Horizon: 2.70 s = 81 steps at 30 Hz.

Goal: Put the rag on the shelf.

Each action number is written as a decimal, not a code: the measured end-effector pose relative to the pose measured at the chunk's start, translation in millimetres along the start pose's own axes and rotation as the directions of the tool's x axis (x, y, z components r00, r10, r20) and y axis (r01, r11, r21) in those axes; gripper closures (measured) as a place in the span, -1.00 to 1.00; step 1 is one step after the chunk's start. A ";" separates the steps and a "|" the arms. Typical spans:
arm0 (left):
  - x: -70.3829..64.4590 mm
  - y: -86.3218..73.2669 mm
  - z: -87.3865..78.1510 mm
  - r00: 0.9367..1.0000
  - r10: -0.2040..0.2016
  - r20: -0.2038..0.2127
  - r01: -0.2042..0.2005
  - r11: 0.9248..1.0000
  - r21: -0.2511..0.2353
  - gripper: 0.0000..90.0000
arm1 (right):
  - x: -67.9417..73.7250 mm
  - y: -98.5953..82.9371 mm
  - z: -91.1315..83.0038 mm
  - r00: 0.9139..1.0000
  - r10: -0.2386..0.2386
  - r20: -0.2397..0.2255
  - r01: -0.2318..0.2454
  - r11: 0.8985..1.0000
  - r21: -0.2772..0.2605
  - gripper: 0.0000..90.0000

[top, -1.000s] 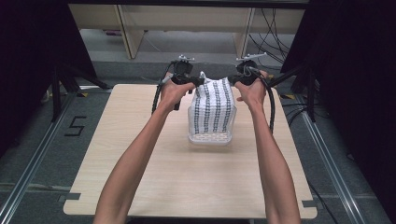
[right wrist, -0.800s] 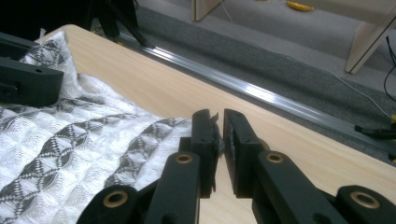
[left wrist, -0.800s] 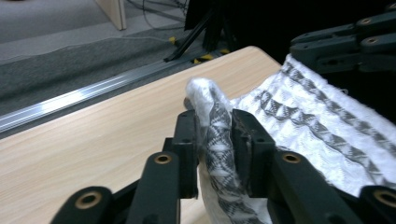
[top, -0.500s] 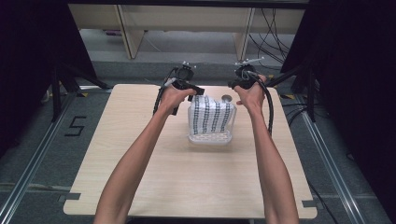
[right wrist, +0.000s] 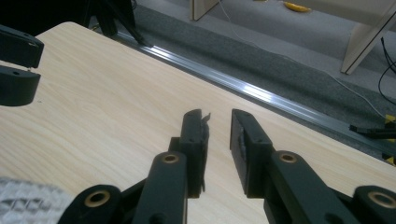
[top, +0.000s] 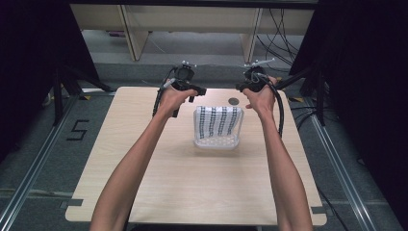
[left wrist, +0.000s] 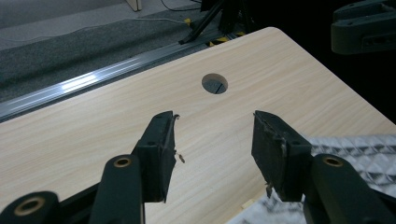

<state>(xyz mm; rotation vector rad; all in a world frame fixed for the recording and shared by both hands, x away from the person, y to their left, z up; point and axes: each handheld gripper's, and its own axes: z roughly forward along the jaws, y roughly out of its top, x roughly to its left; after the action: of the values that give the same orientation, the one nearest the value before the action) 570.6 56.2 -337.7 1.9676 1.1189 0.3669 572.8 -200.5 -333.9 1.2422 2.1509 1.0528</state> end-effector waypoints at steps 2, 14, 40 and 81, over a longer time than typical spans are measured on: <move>0.0 -0.2 -5.2 1.000 -0.001 0.003 0.001 1.000 -0.004 0.07 | 0.2 -1.3 -4.7 1.000 0.006 -0.003 -0.006 1.000 0.002 0.57; 5.2 -11.7 -28.3 1.000 0.003 -0.003 -0.003 1.000 -0.015 -0.05 | -0.7 -9.7 -24.8 1.000 0.003 -0.026 -0.003 1.000 -0.018 0.28; -11.7 -44.5 -69.4 0.999 0.012 0.051 -0.009 0.998 -0.067 -0.27 | 21.0 -27.7 -64.8 0.992 -0.056 -0.109 0.049 0.997 -0.062 -0.06; -20.9 -136.2 -86.6 0.986 0.040 0.163 -0.023 0.994 -0.105 -0.38 | 44.0 -77.2 -92.6 0.982 -0.086 -0.169 0.066 0.991 -0.120 -0.25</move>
<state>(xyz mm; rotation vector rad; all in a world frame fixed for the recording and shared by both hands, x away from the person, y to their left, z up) 429.1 119.9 -386.6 1.8899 0.9461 0.2676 446.5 -222.6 -338.1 1.0418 2.2122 1.2730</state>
